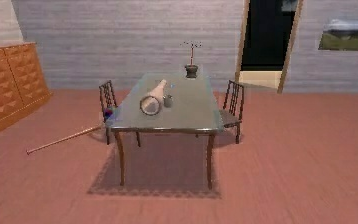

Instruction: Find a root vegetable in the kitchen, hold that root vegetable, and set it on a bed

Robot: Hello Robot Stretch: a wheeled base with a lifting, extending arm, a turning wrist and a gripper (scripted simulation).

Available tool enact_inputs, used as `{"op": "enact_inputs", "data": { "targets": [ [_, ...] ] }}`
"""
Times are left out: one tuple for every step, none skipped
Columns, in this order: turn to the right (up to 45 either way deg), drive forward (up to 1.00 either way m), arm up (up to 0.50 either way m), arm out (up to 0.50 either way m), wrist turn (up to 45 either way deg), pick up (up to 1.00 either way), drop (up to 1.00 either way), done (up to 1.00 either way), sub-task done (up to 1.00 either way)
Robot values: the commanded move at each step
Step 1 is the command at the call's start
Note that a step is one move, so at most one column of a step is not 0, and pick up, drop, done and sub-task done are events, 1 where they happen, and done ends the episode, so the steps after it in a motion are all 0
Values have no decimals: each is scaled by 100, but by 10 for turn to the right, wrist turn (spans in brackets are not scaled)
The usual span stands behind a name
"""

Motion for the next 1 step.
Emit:
{"op": "enact_inputs", "data": {
  "targets": [
    [240, 0, 0, 0, 0, 0, 0, 0, 0]
  ]
}}
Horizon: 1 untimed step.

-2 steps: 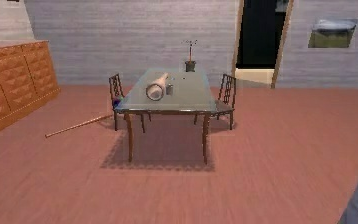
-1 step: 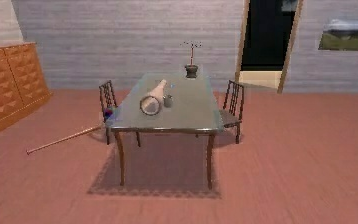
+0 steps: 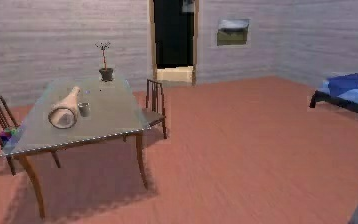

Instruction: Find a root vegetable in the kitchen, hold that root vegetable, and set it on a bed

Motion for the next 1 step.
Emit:
{"op": "enact_inputs", "data": {
  "targets": [
    [0, 90, 0, 0, 0, 0, 0, 0, 0]
  ]
}}
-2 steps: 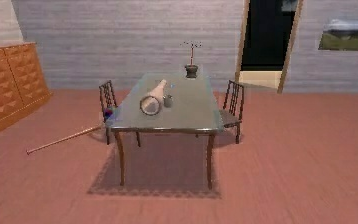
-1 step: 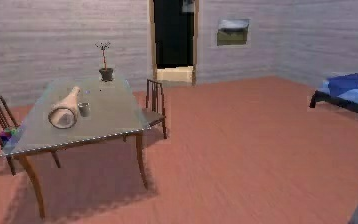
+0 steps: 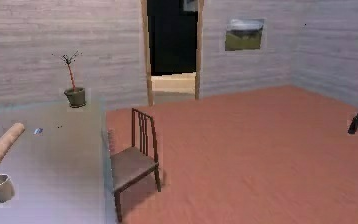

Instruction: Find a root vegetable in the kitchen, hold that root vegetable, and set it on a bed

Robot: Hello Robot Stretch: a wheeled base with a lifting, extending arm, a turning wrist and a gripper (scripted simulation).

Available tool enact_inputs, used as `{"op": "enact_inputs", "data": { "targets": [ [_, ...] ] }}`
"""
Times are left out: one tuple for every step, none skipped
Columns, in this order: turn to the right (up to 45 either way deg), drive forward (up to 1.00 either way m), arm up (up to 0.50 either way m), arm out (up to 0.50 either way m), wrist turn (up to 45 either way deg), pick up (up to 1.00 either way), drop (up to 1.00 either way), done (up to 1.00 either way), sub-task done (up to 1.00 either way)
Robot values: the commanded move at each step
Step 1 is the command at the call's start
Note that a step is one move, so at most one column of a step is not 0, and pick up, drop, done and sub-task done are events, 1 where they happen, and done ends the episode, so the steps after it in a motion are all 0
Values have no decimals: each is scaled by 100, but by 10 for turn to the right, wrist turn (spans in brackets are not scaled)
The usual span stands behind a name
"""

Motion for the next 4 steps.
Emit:
{"op": "enact_inputs", "data": {
  "targets": [
    [450, 0, 0, 0, 0, 0, 0, 0, 0],
    [150, 0, 0, 0, 0, 0, 0, 0, 0],
    [0, 100, 0, 0, 0, 0, 0, 0, 0],
    [0, 100, 0, 0, 0, 0, 0, 0, 0]
  ]
}}
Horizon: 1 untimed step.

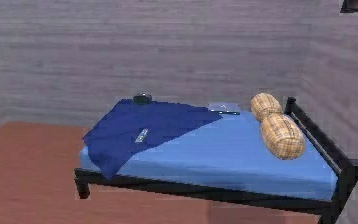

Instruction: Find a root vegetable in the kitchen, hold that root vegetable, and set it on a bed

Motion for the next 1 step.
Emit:
{"op": "enact_inputs", "data": {
  "targets": [
    [30, 0, 0, 0, 0, 0, 0, 0, 0]
  ]
}}
